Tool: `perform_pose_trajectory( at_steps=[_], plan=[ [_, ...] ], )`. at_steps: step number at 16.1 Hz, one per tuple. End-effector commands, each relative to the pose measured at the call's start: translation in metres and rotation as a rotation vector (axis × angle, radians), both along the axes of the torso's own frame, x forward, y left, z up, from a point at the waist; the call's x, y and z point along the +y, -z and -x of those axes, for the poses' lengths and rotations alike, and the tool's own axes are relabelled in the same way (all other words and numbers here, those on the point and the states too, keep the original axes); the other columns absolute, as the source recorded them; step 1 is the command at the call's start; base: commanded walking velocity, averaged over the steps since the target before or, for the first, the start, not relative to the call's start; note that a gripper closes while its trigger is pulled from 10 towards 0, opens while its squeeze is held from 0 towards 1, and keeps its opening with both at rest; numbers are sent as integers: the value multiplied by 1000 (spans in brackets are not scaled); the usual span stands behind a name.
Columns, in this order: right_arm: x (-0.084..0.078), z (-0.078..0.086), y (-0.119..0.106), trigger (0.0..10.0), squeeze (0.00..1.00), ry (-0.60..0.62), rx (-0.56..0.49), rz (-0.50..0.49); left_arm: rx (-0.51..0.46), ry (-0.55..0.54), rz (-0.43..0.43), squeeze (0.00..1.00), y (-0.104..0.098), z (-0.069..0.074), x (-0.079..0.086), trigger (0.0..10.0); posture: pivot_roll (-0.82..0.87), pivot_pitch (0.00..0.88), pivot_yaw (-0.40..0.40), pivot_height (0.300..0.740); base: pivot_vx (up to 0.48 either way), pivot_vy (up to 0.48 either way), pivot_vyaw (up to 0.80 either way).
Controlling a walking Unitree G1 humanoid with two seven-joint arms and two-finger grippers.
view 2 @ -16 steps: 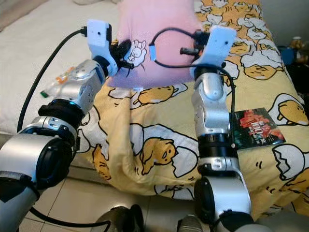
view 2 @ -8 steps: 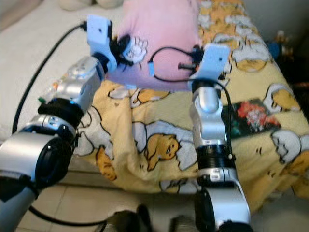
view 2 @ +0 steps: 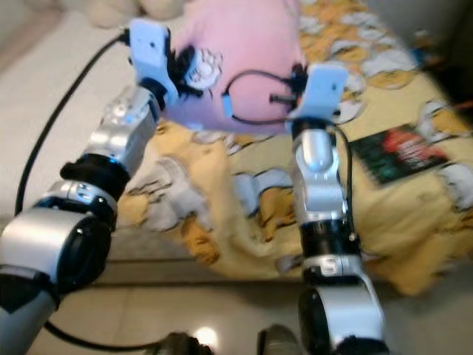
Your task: Clean up the room
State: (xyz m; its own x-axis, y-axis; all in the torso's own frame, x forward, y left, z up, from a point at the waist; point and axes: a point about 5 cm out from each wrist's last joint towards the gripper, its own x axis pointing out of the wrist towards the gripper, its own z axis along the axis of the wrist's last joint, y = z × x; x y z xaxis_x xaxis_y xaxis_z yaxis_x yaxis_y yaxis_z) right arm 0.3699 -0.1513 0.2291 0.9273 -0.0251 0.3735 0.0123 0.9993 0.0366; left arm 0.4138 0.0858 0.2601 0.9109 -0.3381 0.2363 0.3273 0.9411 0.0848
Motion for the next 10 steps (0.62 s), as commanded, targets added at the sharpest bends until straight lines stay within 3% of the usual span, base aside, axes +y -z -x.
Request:
perform_pose_trajectory(
  at_steps=[1,4,6,9,10],
  plan=[
    [-4,1,-9,10000,0,17,-45,-9,-47,-48,19,0,-10,-1,11,10000,-238,0,105,723,0,480,0],
    [-4,-3,-2,10000,0,1,2,3,15,-91,56,0,5,-1,16,10000,-230,0,90,723,0,480,767],
    [-1,-3,3,10000,0,-19,20,5,70,-125,96,0,17,-1,19,10000,-227,0,83,723,0,476,0],
    [1,-4,5,10000,0,-31,30,16,72,-127,100,0,19,0,16,10000,-225,0,83,723,0,475,0],
    [1,-5,5,10000,0,-29,28,17,67,-125,91,0,18,0,16,10000,-225,0,85,723,0,472,769]
  ],
)
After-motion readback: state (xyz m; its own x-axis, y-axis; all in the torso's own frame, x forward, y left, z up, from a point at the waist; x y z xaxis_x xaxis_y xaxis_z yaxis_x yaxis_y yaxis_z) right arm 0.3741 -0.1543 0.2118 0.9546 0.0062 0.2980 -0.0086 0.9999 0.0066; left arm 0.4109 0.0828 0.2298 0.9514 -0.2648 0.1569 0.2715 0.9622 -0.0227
